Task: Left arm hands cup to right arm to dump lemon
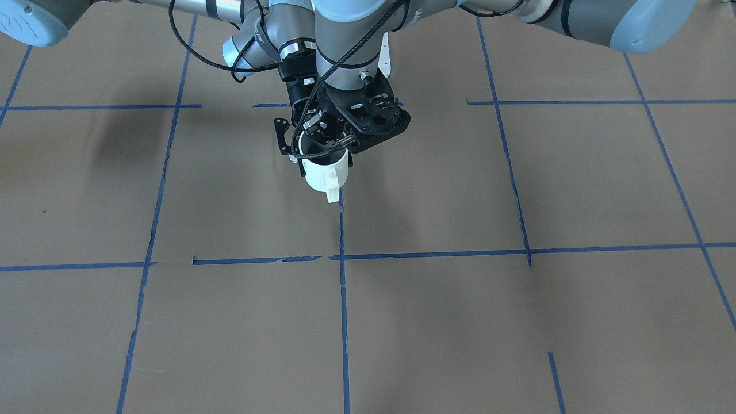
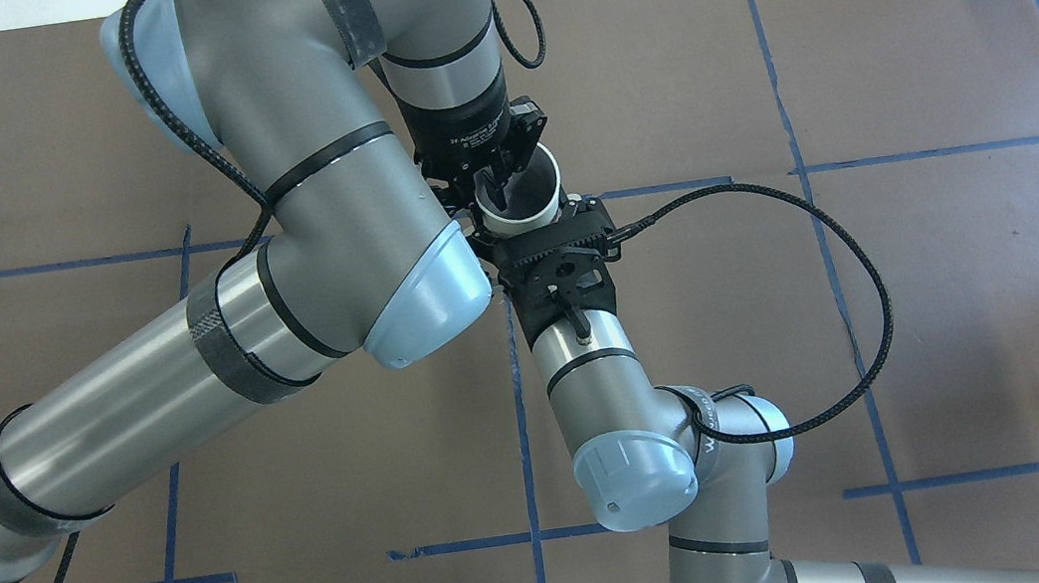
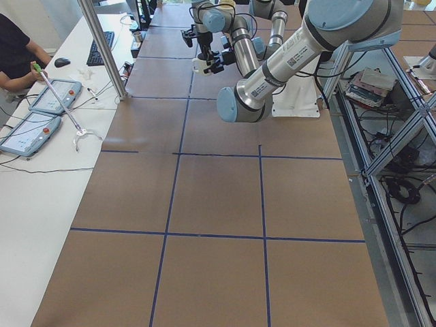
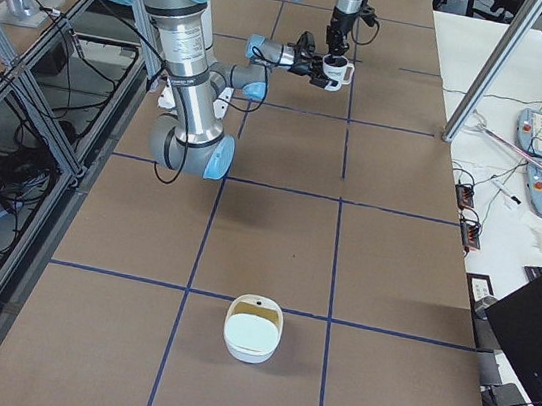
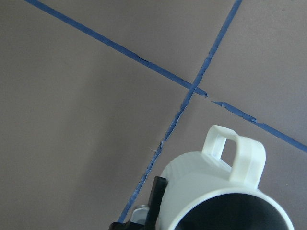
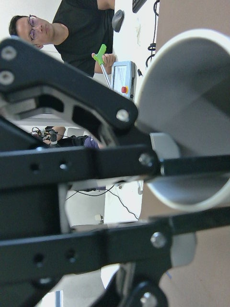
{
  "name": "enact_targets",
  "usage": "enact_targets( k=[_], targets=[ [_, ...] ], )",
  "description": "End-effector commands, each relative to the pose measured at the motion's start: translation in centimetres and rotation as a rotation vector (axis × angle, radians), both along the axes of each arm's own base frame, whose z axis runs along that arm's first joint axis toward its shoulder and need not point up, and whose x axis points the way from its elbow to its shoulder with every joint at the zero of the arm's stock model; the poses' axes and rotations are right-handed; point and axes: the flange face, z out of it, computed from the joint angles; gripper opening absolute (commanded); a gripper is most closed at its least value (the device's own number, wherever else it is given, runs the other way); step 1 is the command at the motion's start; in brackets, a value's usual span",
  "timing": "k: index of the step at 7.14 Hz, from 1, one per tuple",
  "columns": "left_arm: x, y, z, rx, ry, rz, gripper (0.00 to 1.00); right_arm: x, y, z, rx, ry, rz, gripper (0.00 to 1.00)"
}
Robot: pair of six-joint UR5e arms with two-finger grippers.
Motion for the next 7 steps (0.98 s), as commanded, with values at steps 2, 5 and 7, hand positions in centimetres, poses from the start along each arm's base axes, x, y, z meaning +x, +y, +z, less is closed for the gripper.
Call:
enact_targets(
  k=[2, 5, 7],
  targets=[
    [-0.4, 0.4, -0.3, -0.005, -0.007, 0.000, 0.00, -1.2, 0.7, 4.0, 0.003, 0.069, 0.080, 1.00],
    [-0.9, 0.6, -0.7, -0.002, -0.003, -0.001, 0.00, -2.0, 2.1, 4.5, 0.007, 0.079, 0.073, 1.00],
    [-2.6, 1.5, -2.1, 0.026, 0.033, -0.007, 0.00, -3.9, 4.1, 5.7, 0.005, 0.105, 0.042, 1.00]
  ],
)
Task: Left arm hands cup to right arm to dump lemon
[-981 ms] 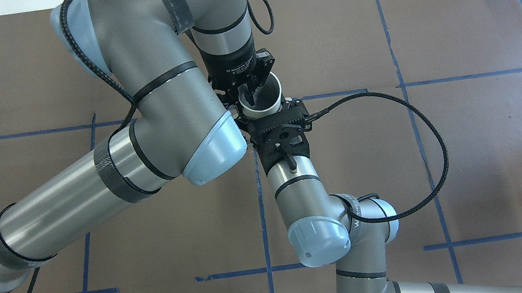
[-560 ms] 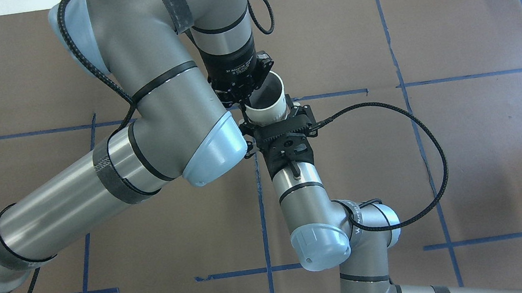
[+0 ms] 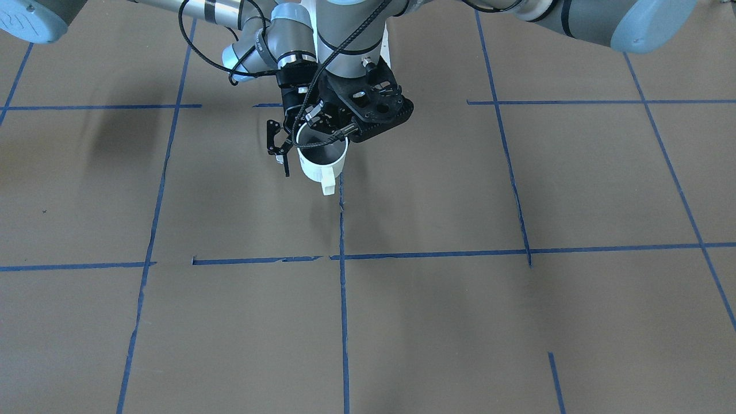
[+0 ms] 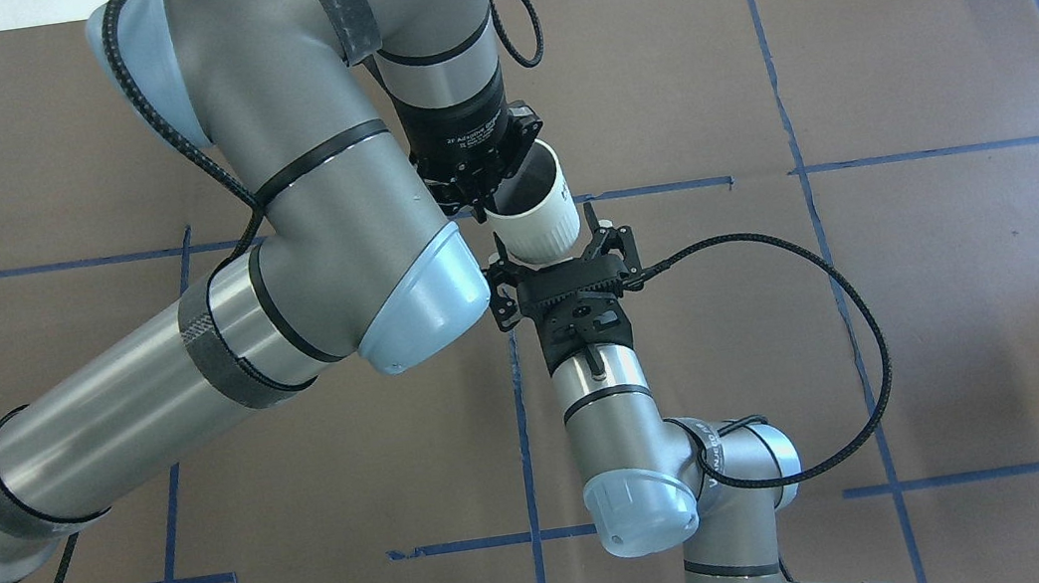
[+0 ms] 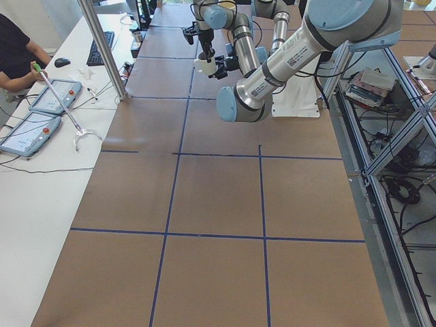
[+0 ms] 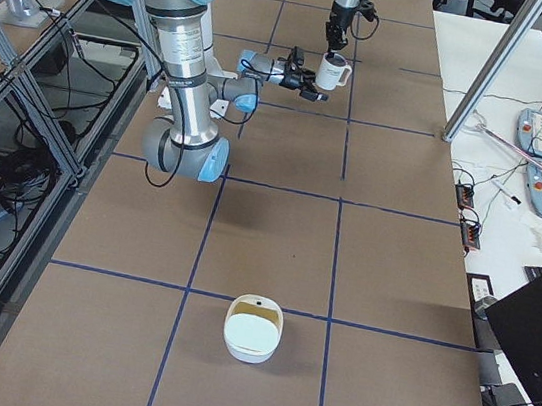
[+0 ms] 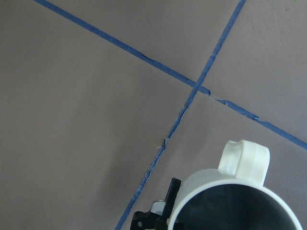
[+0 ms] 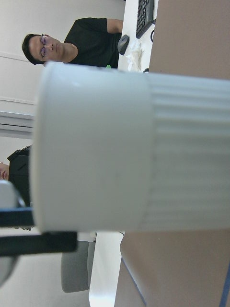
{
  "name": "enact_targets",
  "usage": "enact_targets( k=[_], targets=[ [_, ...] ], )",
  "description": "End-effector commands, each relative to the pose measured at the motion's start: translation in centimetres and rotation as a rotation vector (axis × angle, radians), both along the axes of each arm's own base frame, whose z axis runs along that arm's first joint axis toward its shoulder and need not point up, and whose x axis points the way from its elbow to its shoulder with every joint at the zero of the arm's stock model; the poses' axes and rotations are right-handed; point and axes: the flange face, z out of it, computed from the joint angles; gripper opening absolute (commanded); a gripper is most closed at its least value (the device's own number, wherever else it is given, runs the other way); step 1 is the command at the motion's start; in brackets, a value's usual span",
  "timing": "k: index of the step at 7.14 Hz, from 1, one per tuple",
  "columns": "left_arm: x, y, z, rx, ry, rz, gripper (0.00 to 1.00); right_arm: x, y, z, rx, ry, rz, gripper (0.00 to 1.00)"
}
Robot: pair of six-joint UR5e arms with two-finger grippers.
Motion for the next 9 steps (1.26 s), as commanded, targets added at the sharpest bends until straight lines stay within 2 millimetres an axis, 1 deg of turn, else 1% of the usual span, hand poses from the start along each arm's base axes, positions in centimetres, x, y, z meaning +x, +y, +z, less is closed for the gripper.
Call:
enact_targets(
  k=[1, 2, 3, 4, 5, 6, 7, 8, 9],
  targets=[
    [-2.7, 0.7, -1.7, 0.039, 0.048, -0.017, 0.00, -1.4, 2.2, 0.9, -0.002, 0.014, -0.036, 1.00],
    [-3.7, 0.1, -1.8, 0.042, 0.052, -0.033, 0.00, -1.3, 2.3, 1.0, -0.002, 0.015, -0.039, 1.00],
    [-5.4, -0.3, -0.6, 0.044, 0.054, -0.053, 0.00, -0.7, 2.2, 0.0, 0.000, -0.010, -0.045, 1.00],
    [-8.1, 1.5, 2.6, 0.096, 0.066, -0.029, 0.00, 0.6, 1.4, -1.5, -0.009, -0.049, -0.089, 1.00],
    [-12.0, 3.6, 7.2, 0.167, 0.063, 0.004, 0.00, 3.0, 0.1, -3.8, -0.017, -0.109, -0.162, 1.00],
    [-15.6, 5.0, 10.9, 0.245, 0.051, 0.038, 0.00, 5.6, -1.5, -4.0, -0.018, -0.128, -0.175, 1.00],
    [-18.9, 6.2, 16.0, 0.325, 0.005, 0.117, 0.00, 7.5, -3.7, -2.1, -0.047, -0.113, -0.226, 1.00],
    [-22.2, 5.6, 19.9, 0.372, -0.046, 0.155, 0.00, 10.6, -6.1, 0.4, -0.086, -0.094, -0.284, 1.00],
    [-25.5, 4.8, 25.5, 0.415, -0.106, 0.222, 0.00, 16.0, -8.9, 3.5, -0.149, -0.083, -0.366, 1.00]
  ],
)
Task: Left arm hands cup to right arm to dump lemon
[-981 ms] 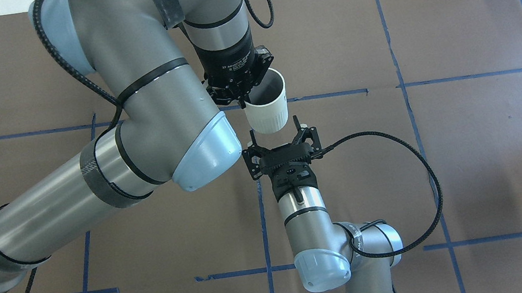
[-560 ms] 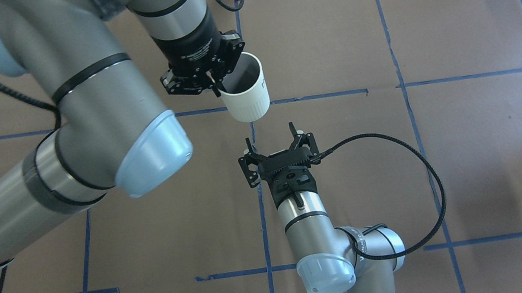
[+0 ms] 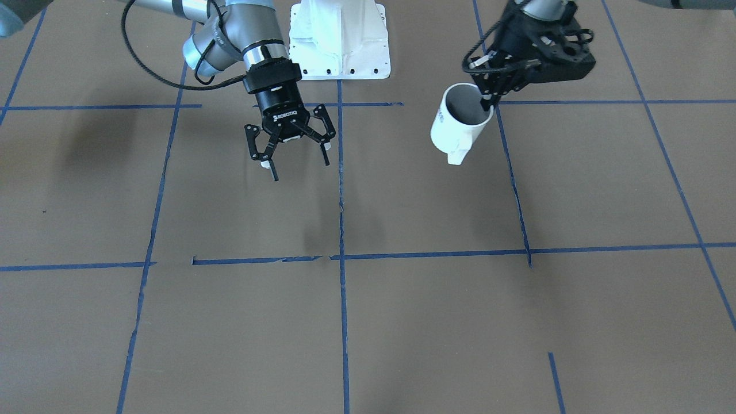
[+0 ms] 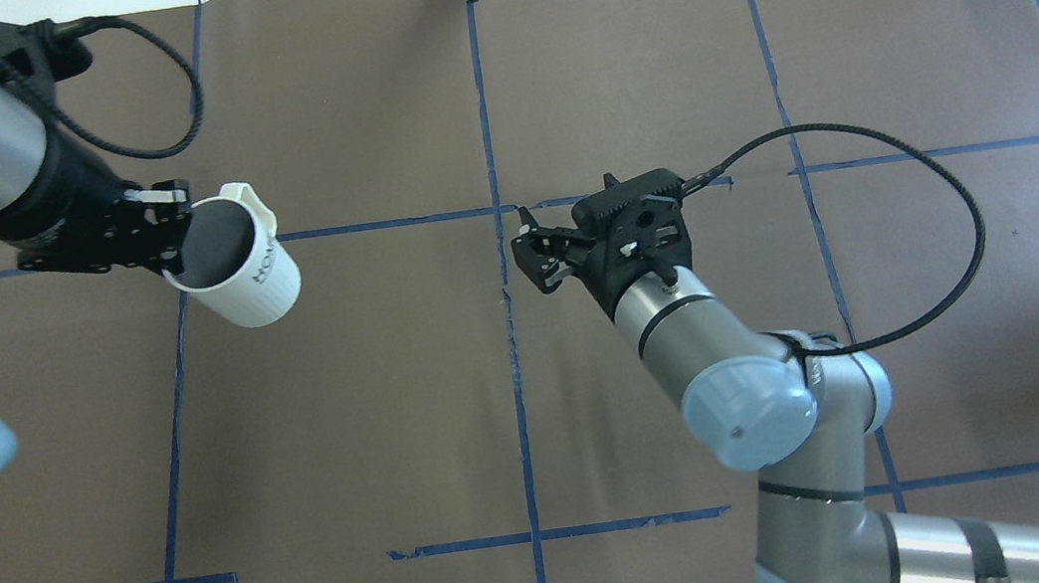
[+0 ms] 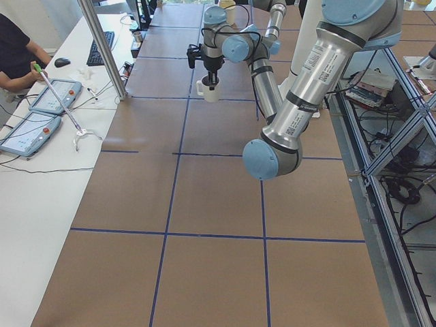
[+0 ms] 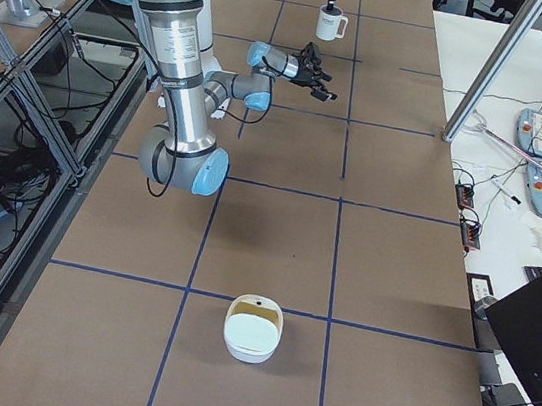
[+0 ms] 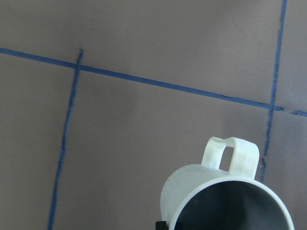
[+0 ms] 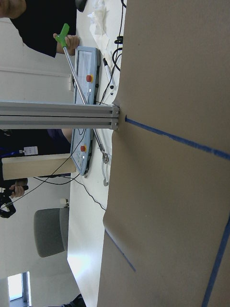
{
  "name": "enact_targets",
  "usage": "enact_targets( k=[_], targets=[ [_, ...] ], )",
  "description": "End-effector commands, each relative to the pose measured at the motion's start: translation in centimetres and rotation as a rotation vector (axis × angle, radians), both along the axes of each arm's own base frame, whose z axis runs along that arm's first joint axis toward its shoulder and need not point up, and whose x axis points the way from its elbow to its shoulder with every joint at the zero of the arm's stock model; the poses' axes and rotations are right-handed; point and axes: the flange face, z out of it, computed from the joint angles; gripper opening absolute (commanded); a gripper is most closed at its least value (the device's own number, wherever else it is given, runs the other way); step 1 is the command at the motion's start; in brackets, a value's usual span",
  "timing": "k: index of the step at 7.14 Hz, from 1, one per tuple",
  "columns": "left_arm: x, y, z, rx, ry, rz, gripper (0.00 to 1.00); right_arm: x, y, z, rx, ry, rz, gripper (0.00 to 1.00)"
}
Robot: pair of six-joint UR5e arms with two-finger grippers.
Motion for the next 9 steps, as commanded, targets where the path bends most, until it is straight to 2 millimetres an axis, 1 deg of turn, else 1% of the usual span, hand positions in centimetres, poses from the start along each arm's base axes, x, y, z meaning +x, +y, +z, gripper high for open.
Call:
enact_targets(
  k=[1, 2, 3, 4, 5, 6, 7, 8, 9],
  targets=[
    [-7.1, -2.1, 10.4, 0.097, -0.111, 0.084, 0.00, 10.6, -6.0, 6.1, -0.129, 0.027, -0.172, 1.00],
    [-8.1, -2.5, 14.9, 0.072, -0.137, 0.101, 0.00, 15.2, -8.4, 9.0, -0.213, 0.035, -0.242, 1.00],
    [-8.0, -2.1, 20.2, 0.037, -0.100, 0.123, 0.00, 19.6, -10.5, 10.3, -0.274, 0.042, -0.289, 1.00],
    [-8.5, -0.8, 25.3, 0.026, -0.060, 0.133, 0.00, 23.1, -11.5, 11.7, -0.300, 0.059, -0.328, 1.00],
    [-9.7, -1.0, 27.4, -0.011, -0.046, 0.106, 0.00, 25.0, -11.8, 12.8, -0.332, 0.048, -0.366, 1.00],
    [-12.1, -1.6, 30.8, -0.092, -0.021, 0.074, 0.00, 26.5, -11.7, 13.7, -0.354, 0.039, -0.379, 1.00],
    [-12.7, -1.7, 31.9, -0.113, -0.019, 0.056, 0.00, 26.7, -11.7, 13.7, -0.357, 0.034, -0.387, 1.00],
    [-12.6, -2.2, 32.7, -0.196, -0.016, -0.030, 0.00, 26.6, -11.8, 13.8, -0.360, 0.035, -0.387, 1.00],
    [-12.2, -2.9, 33.8, -0.235, 0.018, -0.117, 0.00, 26.6, -11.8, 13.9, -0.363, 0.036, -0.388, 1.00]
  ],
)
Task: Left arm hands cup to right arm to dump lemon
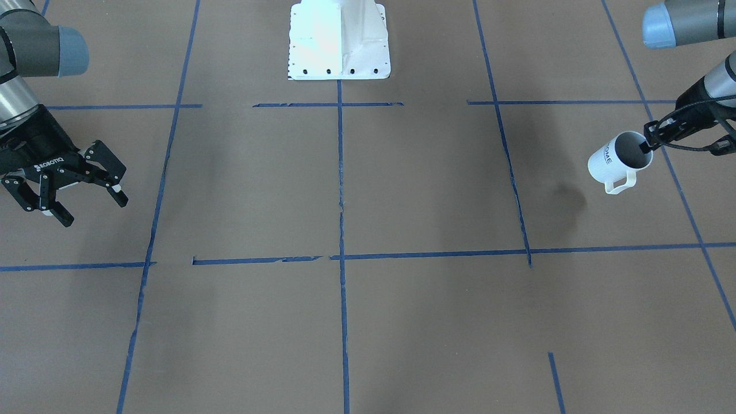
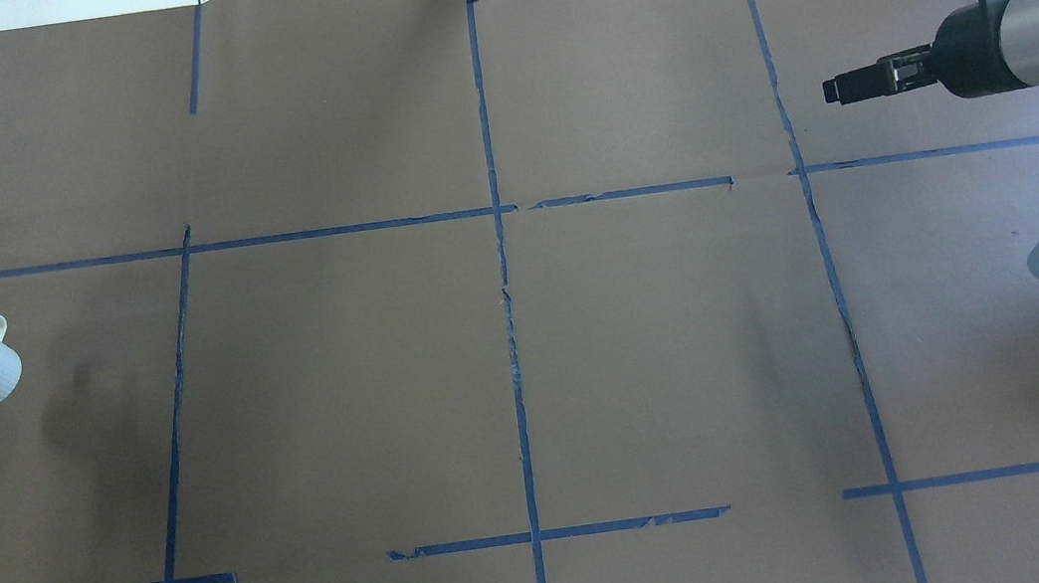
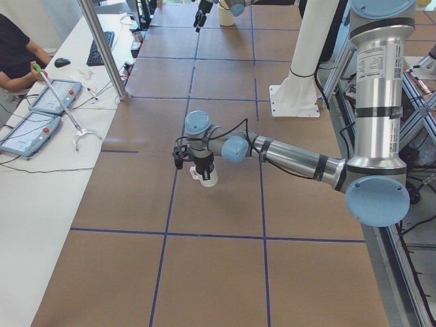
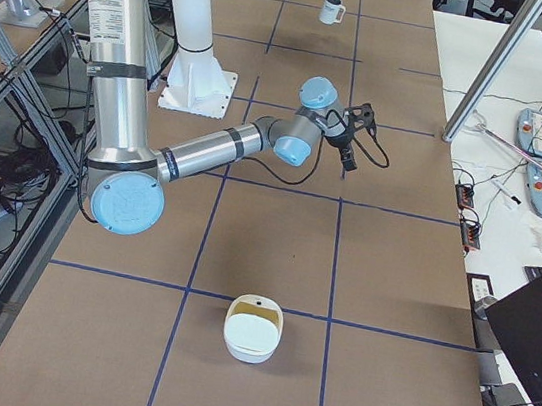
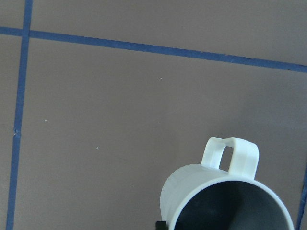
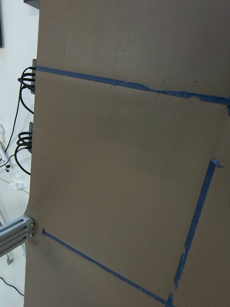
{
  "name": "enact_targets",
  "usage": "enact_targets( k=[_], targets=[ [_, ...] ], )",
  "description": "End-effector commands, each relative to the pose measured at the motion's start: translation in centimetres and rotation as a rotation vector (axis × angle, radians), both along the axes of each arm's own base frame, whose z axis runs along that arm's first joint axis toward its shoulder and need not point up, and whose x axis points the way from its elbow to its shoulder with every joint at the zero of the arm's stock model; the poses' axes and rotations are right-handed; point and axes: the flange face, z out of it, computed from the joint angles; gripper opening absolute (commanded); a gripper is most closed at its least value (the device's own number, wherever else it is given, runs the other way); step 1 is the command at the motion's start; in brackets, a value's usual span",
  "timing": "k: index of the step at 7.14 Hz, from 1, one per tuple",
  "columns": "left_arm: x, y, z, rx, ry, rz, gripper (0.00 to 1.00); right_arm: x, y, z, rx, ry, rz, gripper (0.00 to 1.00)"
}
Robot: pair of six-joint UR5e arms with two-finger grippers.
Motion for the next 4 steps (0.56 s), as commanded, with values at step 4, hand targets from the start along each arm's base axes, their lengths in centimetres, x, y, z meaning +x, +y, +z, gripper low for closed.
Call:
enact_targets(
  k=[4],
  targets=[
    [-0.2, 0.6, 4.5, -0.026, 0.063, -0.155, 0.17, 0.1, -0.1, 0.1, -0.003, 0.000, -0.001, 1.00]
  ],
)
